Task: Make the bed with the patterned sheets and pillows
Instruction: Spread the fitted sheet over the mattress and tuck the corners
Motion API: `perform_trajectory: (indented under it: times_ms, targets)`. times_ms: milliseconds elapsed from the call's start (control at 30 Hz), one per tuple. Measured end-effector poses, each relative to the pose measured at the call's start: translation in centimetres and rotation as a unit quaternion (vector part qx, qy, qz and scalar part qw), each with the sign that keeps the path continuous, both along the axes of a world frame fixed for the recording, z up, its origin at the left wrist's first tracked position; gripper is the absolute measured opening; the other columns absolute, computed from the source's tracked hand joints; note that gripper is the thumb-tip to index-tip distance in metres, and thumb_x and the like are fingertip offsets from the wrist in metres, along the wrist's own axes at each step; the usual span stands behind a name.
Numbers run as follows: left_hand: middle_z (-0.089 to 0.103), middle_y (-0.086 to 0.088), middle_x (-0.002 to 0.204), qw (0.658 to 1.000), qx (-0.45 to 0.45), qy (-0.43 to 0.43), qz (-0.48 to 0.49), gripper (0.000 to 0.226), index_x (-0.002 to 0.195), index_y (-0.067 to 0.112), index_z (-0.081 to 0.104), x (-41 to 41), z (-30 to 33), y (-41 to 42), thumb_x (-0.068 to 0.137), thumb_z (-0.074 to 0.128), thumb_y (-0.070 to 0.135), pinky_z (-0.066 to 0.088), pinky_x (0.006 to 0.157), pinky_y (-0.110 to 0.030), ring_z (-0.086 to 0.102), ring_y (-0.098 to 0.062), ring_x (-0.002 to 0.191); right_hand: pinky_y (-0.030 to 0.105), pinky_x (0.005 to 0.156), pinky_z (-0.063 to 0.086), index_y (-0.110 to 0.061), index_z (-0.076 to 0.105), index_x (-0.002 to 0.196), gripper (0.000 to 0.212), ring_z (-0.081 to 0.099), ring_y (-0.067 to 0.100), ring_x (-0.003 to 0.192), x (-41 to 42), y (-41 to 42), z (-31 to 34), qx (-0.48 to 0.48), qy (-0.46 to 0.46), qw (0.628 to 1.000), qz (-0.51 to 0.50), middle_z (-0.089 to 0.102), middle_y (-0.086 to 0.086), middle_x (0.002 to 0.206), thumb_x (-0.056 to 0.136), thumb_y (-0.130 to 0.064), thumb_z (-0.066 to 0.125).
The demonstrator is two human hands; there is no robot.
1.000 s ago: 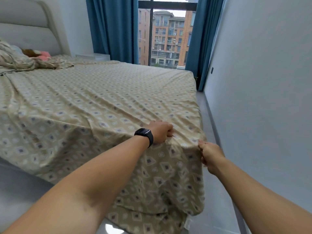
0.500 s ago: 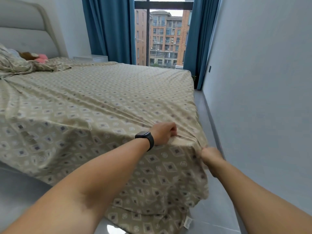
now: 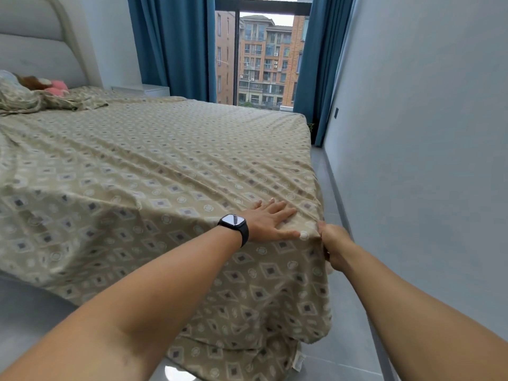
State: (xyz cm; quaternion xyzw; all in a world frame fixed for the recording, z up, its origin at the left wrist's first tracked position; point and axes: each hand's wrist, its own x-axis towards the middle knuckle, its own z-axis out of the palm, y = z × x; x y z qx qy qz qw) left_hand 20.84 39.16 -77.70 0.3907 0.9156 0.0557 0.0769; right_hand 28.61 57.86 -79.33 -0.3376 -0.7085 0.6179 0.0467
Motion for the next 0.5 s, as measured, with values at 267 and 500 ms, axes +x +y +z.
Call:
perform_trajectory:
  times_ms: [267,500]
  targets:
    - [-0.006,0.005,0.169,0.999,-0.005,0.030,-0.014,0.095,0.158,0.045,-0.002,0.8,0.2,-0.2,0.082,0.032,0.090,-0.007,0.125,-0.045,-0.009,-0.017,0.156,0.048,0.098,0.053,-0.017,0.067,0.122,0.043,0.063,0.036,0.108,0.8,-2.3,-0.7,0.176,-0.028,0.984,-0.011,0.067,0.012,0.122,0.086,-0.026,0.046]
    - [0.039,0.005,0.159,0.942,0.286,-0.153,0.088,0.070,0.152,0.046,0.034,-0.1,0.9,-1.7,0.090,0.043,0.076,0.024,0.122,-0.049,0.036,-0.019,0.146,0.046,0.104,0.036,-0.017,0.058,0.128,0.036,0.048,0.033,0.123,-1.3,-3.3,3.1,0.494,0.076,0.865,-0.054,0.050,0.011,0.136,0.099,-0.025,0.039]
